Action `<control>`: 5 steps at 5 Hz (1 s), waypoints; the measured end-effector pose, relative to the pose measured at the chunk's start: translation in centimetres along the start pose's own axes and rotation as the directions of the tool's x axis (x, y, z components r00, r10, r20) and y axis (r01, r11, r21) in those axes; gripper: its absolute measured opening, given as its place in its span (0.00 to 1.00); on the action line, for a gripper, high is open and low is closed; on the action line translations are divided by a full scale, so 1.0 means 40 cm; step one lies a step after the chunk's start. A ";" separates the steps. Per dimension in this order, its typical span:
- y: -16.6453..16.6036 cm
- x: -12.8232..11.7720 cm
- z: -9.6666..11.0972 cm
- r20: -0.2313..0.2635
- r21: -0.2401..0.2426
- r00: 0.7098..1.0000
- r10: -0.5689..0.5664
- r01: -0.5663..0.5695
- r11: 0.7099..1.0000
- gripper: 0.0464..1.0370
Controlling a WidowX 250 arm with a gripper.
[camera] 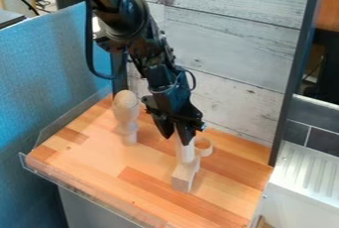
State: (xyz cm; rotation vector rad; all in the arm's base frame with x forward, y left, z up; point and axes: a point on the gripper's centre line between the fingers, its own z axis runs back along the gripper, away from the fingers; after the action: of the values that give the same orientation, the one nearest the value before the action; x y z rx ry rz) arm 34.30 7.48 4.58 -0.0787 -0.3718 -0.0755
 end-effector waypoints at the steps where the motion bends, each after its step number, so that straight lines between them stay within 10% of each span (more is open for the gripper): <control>1: 0.000 0.004 -0.002 0.012 0.008 1.000 -0.010 0.010 1.000 0.48; 5: 0.004 -0.027 -0.028 0.011 0.033 1.000 -0.024 0.023 0.999 0.48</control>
State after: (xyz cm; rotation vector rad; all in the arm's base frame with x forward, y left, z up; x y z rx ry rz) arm 33.71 7.59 3.13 -0.0426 -0.3857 -0.0922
